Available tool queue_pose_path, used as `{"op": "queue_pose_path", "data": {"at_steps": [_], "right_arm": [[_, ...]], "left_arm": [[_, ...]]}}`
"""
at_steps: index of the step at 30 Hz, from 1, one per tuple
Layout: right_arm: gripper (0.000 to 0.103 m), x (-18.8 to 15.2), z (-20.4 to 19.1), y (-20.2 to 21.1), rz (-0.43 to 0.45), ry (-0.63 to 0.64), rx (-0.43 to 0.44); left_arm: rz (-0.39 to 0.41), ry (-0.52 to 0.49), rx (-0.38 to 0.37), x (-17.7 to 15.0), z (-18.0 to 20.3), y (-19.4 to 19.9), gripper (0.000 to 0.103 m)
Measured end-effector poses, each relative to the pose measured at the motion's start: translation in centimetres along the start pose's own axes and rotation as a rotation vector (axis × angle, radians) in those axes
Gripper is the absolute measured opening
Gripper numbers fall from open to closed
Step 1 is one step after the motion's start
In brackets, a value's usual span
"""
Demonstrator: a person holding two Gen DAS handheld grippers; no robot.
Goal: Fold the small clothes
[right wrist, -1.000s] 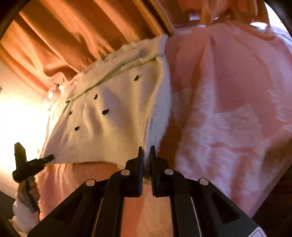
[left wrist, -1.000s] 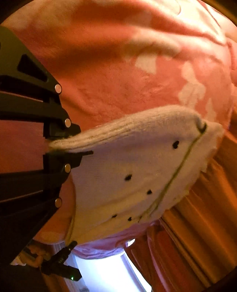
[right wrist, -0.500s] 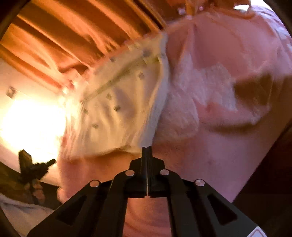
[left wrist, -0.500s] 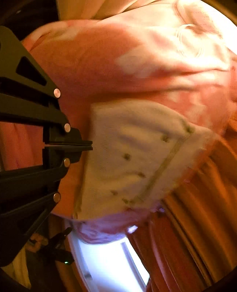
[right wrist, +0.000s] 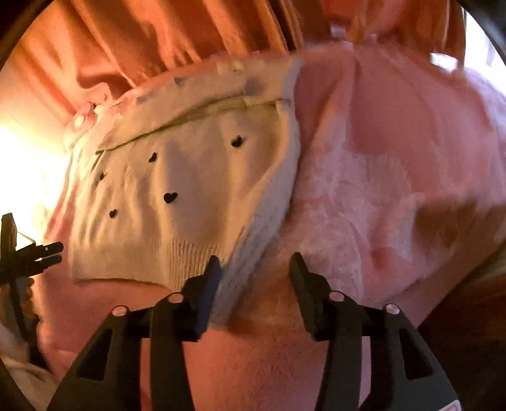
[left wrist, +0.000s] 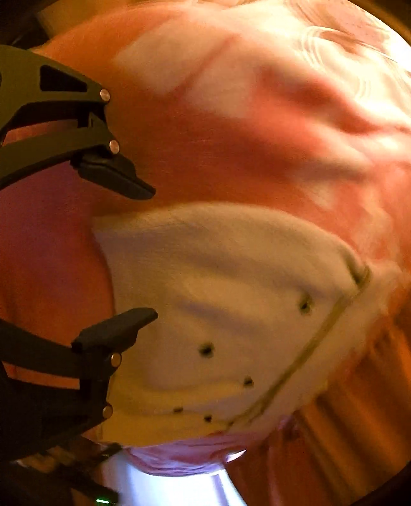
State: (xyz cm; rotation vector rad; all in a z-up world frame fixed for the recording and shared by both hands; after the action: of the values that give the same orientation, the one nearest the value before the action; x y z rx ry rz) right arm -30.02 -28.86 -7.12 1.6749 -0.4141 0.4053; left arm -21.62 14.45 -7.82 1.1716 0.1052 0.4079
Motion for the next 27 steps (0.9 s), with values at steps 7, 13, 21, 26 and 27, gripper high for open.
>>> {"op": "queue_pose_path", "data": {"at_steps": [7, 13, 21, 26, 27], "right_arm": [[0.061, -0.5, -2.9, -1.9, -0.058, 0.051, 0.07], [0.008, -0.9, -3.2, -3.6, -0.083, -0.065, 0.205], [0.007, 2.5, -1.5, 1.1, 0.148, -0.147, 0.311], [0.007, 10.6, 1.3, 4.0, 0.338, -0.15, 0.361], [0.007, 12.7, 1.9, 4.1, 0.372, -0.145, 0.364]], "left_arm": [[0.105, -0.122, 0.099, -2.0, 1.3, -0.9, 0.096], [0.099, -0.208, 0.119, -2.0, 2.3, -2.9, 0.097], [-0.019, 0.047, -0.279, 2.6, 1.3, -2.0, 0.009], [0.182, -0.065, -0.438, 9.4, 7.3, 5.6, 0.009], [0.233, -0.096, -0.462, 11.5, 9.0, 7.0, 0.009]]}}
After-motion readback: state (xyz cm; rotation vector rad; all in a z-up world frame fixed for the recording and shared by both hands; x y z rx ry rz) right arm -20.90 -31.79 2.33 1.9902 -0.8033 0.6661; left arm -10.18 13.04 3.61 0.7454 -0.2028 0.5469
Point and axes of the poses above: each gripper's, at about its wrist camera, not at the fingertips, and y roughly against the way its jaws point, z to its right, x to its top, the point moved 5 cm from there along -y, roughly the way its jaws point, and after that the axes turned 11 degrees about y, right-handed, at the moved point
